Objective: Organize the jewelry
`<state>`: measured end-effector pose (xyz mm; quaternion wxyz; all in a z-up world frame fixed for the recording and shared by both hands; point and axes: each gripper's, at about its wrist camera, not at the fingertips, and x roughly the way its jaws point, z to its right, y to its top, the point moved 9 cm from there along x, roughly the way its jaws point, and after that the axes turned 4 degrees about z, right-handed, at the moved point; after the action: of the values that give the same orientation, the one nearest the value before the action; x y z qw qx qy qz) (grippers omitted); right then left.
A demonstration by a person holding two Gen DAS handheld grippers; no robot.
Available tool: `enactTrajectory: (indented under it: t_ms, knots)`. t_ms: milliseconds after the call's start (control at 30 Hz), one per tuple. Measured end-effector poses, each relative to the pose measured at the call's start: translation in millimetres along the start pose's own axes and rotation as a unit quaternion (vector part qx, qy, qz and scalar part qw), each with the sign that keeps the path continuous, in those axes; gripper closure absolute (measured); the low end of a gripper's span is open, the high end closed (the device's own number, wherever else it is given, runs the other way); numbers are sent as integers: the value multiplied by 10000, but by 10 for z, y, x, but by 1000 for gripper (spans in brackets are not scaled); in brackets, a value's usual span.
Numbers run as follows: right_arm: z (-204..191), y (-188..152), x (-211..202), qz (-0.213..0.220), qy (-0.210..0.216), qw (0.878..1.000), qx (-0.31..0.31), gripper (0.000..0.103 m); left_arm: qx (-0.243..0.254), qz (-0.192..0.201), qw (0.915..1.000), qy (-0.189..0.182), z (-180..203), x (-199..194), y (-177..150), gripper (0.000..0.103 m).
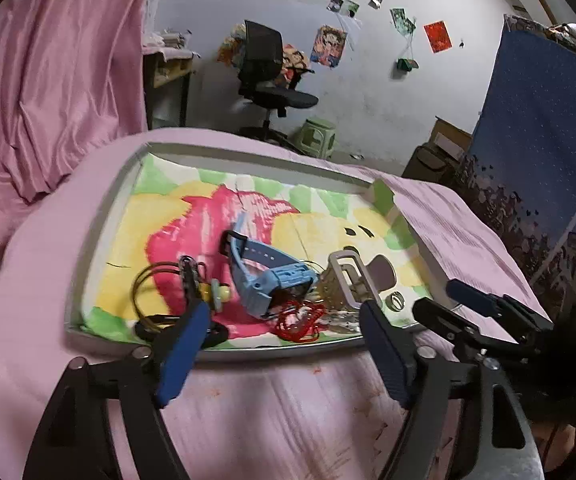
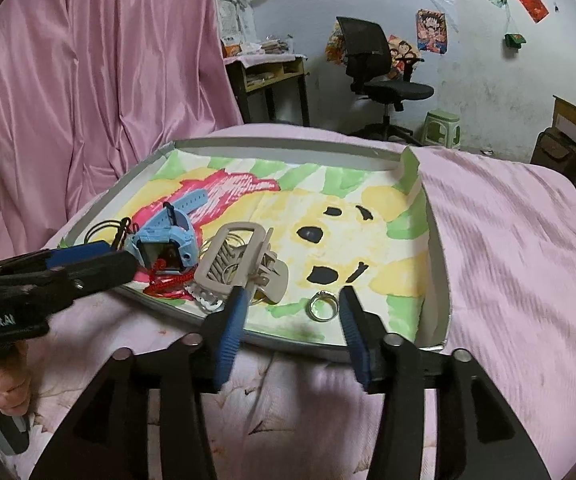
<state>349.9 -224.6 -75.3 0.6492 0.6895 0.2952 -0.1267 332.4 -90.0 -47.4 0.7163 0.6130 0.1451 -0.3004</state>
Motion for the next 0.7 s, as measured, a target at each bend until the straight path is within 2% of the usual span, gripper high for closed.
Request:
enactTrajectory:
  t_ms: [133, 200, 300, 433, 567, 700]
  knots:
    - [10, 42, -113, 156, -20, 9999, 68, 40, 19, 173, 9997, 163, -66, -124, 11, 15]
    - [-7, 60, -169, 242, -30, 9997, 98, 30, 22, 277, 9993, 260, -106, -188, 23, 11]
    - [-22, 83, -279, 406, -53, 9991, 135, 20, -17, 430, 9984, 375, -182, -292, 28, 9]
    - [-21, 84, -420, 571, -99, 9981, 191, 11, 0, 605, 9967, 539, -239, -421, 31, 8]
    - [-15, 80, -545, 699, -151, 9971, 256, 10, 121, 767, 9949, 646, -255, -551, 26, 7]
    - [-60, 95, -642, 800, -149, 9965, 213, 4, 252, 906, 9929, 728, -252, -658, 23, 5]
